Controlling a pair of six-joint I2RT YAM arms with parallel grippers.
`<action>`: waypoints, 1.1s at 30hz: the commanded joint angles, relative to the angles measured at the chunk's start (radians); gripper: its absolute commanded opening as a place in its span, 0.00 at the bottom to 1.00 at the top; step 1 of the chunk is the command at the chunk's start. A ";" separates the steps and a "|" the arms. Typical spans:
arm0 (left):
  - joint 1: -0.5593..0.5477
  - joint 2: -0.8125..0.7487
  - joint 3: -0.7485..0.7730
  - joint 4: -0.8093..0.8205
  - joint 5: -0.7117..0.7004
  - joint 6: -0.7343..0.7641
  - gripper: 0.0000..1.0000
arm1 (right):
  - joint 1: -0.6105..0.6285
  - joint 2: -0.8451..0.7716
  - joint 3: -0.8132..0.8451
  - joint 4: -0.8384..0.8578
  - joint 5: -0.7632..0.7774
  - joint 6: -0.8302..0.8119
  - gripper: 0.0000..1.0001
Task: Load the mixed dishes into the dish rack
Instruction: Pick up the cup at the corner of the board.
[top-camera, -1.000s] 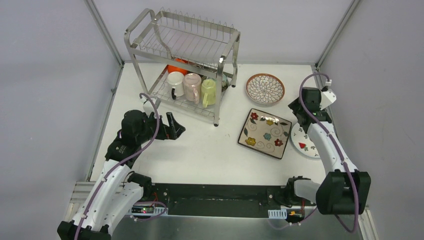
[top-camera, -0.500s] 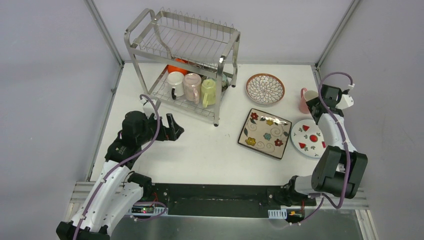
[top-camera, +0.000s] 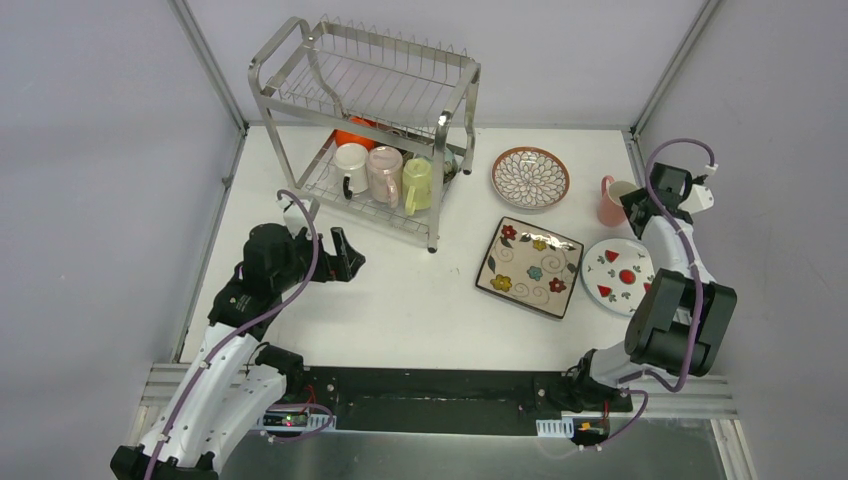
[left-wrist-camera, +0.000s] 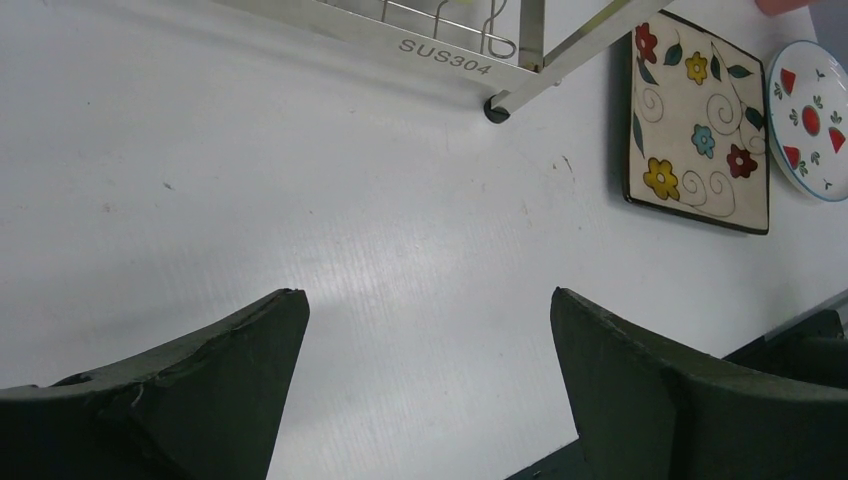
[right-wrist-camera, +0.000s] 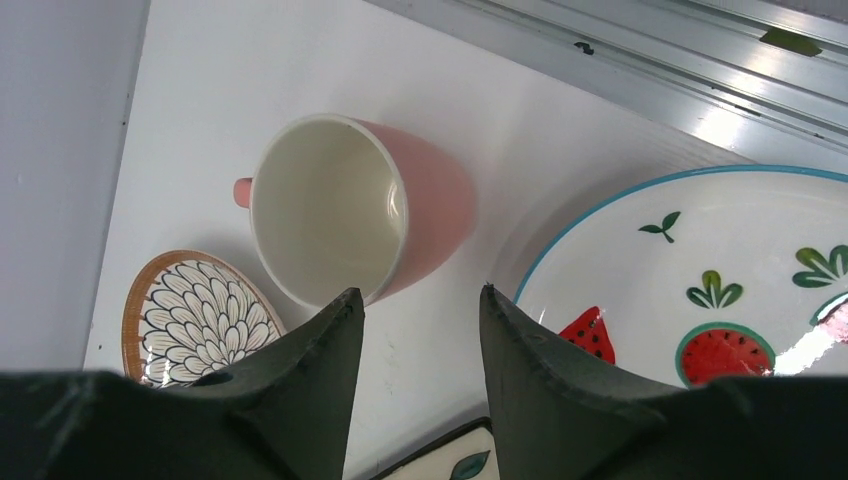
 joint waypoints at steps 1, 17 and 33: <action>-0.013 -0.016 0.044 0.003 -0.009 0.029 0.96 | -0.017 0.026 0.061 0.035 -0.006 0.017 0.49; -0.016 -0.022 0.044 0.003 -0.008 0.033 0.95 | -0.031 0.136 0.090 0.034 -0.113 0.013 0.40; -0.033 -0.018 0.047 -0.005 -0.038 0.042 0.95 | -0.032 0.182 0.088 0.018 -0.117 -0.041 0.19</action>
